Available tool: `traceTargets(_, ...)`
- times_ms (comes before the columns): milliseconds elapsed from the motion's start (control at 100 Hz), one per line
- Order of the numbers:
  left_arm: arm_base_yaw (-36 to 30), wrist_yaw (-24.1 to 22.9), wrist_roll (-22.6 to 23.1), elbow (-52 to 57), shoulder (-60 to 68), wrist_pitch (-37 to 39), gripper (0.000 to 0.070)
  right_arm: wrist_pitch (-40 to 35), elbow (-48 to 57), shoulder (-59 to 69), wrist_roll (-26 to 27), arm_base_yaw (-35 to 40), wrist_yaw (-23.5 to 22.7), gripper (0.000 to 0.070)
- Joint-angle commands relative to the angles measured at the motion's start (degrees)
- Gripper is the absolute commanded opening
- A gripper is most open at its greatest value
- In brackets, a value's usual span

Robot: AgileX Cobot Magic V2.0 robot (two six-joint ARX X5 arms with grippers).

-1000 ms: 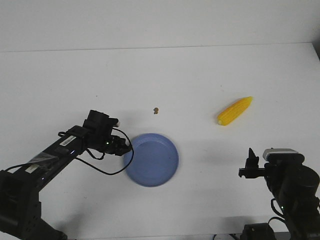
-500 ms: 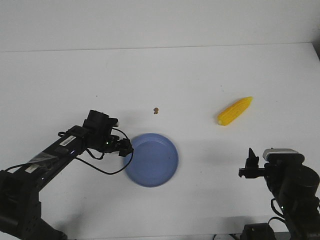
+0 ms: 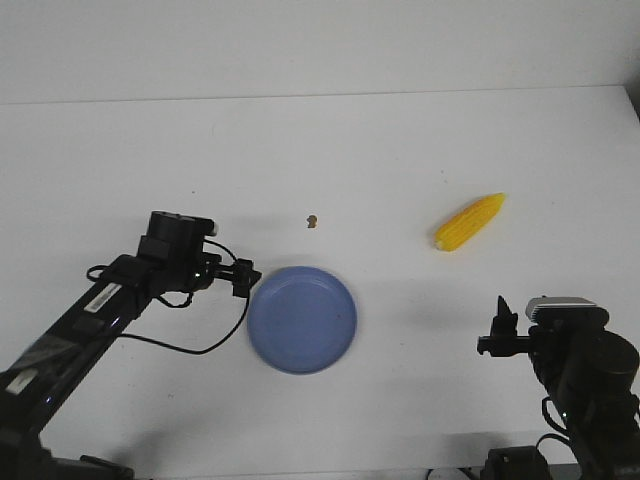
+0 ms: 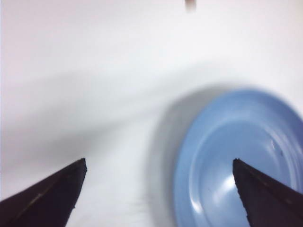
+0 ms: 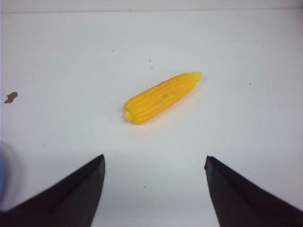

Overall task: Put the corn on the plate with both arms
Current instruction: 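Release the plate and pull the left gripper back, then reach the right gripper to the yellow corn and grasp it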

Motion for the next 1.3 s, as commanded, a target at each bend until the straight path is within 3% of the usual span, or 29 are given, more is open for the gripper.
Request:
traceTargets(0, 0.37, -2.58, 2.1, 0.59, -2.54, -0.15, 0.0631, 0.72, 1.07, 0.04, 0.37, 0.07, -0.04, 0.0449)
traceTargets(320, 3.76, -13.62, 8.81, 0.59, -16.98, -6.45, 0.0631, 0.68, 1.07, 0.04, 0.37, 0.07, -0.07, 0.0449)
traceTargets(600, 4.74, -17.88, 11.28, 0.59, -24.28, -11.54, 0.0631, 0.68, 1.07, 0.04, 0.37, 0.07, -0.07, 0.0449)
traceTargets(1090, 4.76, -17.9, 10.95, 0.59, -25.55, -12.04, 0.063, 1.68, 1.07, 0.04, 0.52, 0.07, -0.09, 0.045)
traceTargets(1290, 4.76, -17.9, 10.6, 0.59, -25.55, -12.11, 0.063, 5.14, 1.18, 2.21, 4.79, 0.07, -0.24, 0.048)
